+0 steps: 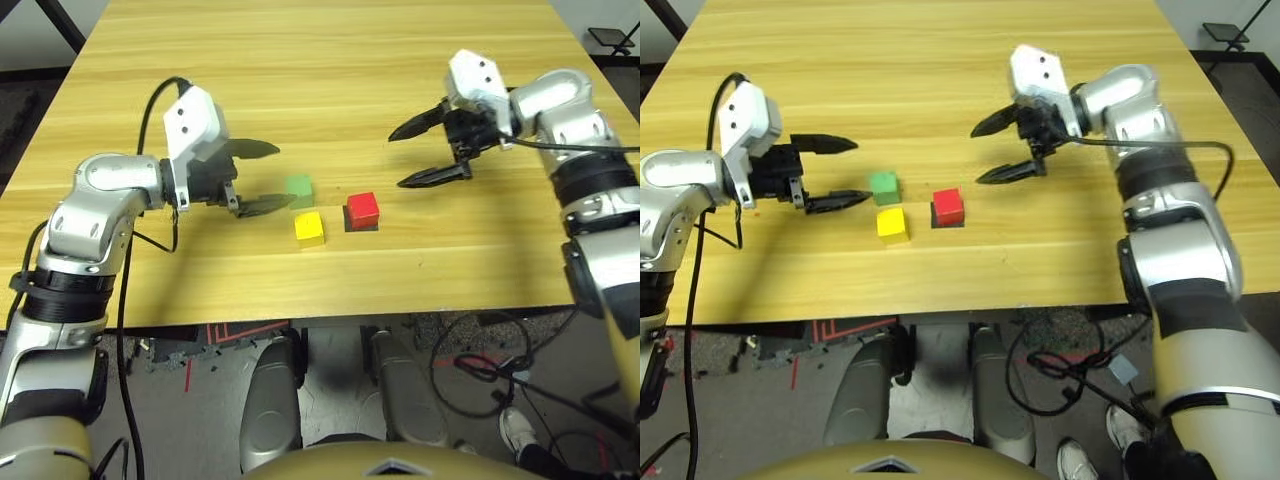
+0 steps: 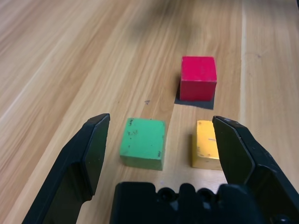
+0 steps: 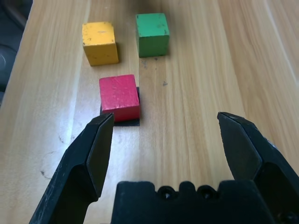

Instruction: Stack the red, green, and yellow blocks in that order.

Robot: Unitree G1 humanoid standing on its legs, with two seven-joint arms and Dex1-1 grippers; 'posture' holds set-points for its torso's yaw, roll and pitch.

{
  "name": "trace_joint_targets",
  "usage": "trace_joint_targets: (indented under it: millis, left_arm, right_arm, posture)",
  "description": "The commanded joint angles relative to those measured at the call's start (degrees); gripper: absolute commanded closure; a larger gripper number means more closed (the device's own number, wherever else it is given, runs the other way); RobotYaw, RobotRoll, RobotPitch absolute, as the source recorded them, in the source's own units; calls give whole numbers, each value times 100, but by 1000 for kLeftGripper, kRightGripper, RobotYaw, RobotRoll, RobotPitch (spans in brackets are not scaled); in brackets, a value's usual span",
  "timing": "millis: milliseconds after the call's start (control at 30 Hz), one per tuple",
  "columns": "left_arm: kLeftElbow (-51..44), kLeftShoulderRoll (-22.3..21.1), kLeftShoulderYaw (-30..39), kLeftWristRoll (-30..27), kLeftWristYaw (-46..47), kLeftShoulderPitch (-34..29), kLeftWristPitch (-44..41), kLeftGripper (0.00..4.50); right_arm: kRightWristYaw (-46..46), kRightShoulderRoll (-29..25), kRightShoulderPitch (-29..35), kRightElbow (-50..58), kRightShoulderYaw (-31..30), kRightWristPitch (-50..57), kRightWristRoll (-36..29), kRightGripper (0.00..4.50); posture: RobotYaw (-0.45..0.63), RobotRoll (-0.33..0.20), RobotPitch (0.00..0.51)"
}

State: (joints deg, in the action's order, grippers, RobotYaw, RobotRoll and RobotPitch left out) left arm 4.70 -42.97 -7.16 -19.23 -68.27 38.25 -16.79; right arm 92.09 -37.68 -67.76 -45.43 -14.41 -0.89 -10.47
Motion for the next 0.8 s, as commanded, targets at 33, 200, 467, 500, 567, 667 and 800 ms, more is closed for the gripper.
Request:
trace_joint_targets:
  millis: [33, 200, 467, 500, 567, 667, 800]
  left_arm:
    - [504, 198, -207, 253, -212, 152, 328, 0]
    - [1120, 505, -275, 461, -239, 404, 512, 0]
    - [1720, 747, -318, 758, -316, 660, 714, 0]
    - [1781, 763, -340, 804, -318, 666, 696, 0]
    - [1925, 792, -381, 903, -326, 671, 742, 0]
    - [2122, 838, -428, 1037, -318, 665, 856, 0]
    - [2332, 927, -442, 1185, -250, 672, 977, 0]
  right_arm:
    - [41, -148, 461, 838, -47, 414, -580, 36]
    - [41, -343, 966, 1651, -41, 704, -1014, 36]
    - [31, -332, 1231, 2152, 257, 1123, -978, 36]
    - [9, -322, 1252, 2199, 284, 1171, -975, 36]
    - [-30, -305, 1287, 2300, 318, 1258, -968, 36]
    - [-82, -290, 1340, 2444, 359, 1378, -979, 36]
    - [-149, -270, 1371, 2562, 406, 1500, -986, 36]
  posture:
    - [213, -46, 219]
    - [176, -43, 225]
    - [146, -41, 231]
    - [143, -40, 231]
    - [138, -41, 233]
    - [135, -41, 234]
    - [133, -40, 234]
